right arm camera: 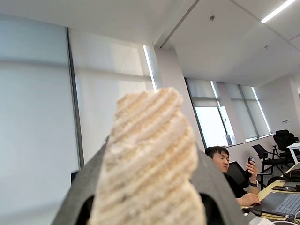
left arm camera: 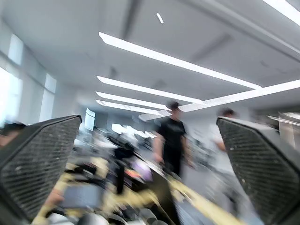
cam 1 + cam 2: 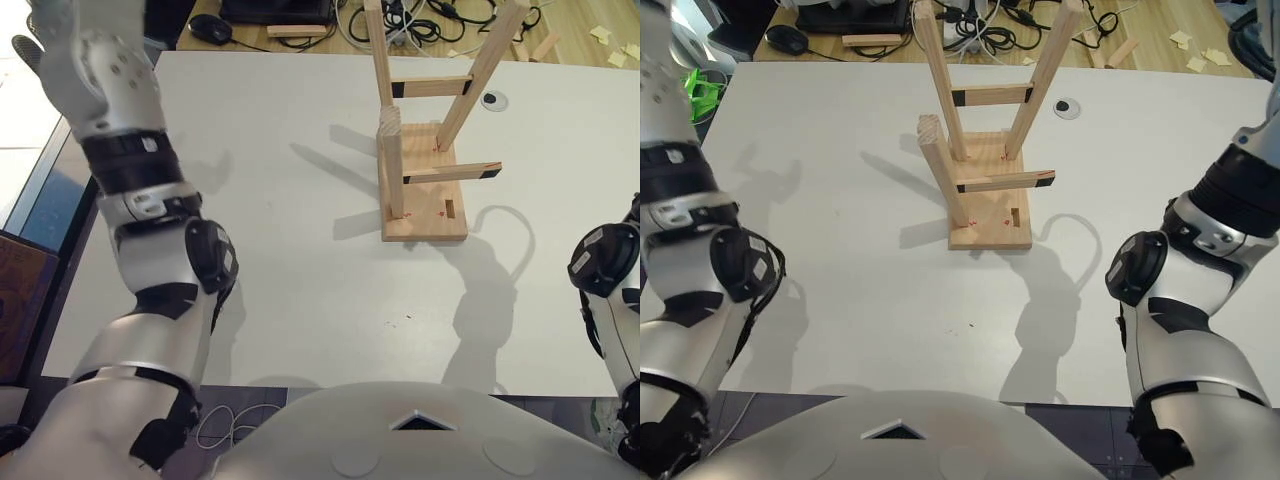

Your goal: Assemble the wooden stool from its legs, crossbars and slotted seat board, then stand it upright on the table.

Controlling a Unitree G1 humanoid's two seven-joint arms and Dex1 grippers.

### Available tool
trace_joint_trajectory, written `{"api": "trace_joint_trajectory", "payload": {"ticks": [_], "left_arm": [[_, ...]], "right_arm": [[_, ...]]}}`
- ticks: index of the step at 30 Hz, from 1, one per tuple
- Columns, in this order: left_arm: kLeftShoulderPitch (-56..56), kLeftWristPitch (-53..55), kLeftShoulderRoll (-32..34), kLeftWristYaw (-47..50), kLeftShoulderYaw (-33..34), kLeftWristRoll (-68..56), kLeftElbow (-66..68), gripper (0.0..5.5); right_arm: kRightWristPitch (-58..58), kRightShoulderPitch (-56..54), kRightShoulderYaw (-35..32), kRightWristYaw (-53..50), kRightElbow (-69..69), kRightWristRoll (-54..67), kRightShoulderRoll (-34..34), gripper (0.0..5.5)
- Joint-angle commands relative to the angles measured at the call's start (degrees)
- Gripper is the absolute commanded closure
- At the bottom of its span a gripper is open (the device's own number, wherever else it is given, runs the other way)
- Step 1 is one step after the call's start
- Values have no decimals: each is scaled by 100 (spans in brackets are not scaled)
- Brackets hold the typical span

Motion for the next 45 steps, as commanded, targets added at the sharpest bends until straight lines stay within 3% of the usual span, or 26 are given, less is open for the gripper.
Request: {"api": "trace_joint_trajectory", "payload": {"ticks": [1,7,12,21,27,33,40,45], "left_arm": [[-773,-667,115,492,-577,877,1147,10],[-493,-518,-2,-667,-2545,2312,1555,10],[-127,-208,-100,-1530,-2997,2289,842,10],[303,592,-181,-1431,-3037,2305,-495,10],[512,652,6,483,-1709,2264,-498,10],[2330,1298,25,1141,-990,2110,-1223,10],[3576,1380,-668,1227,-1285,1936,-1408,10],[4091,1581,-1031,1045,-1824,1932,-1809,10]], "right_arm": [[175,309,256,180,-328,-113,-106,450],[147,230,518,292,-429,-180,66,450],[43,218,564,246,-442,-258,175,450],[-166,82,342,-20,-170,-418,216,450],[161,346,45,-114,-170,-406,-232,450],[428,1544,-155,176,-315,-756,-934,450],[306,1932,-438,702,176,-1227,-1578,450],[338,2430,-659,841,326,-1342,-1639,450]]}}
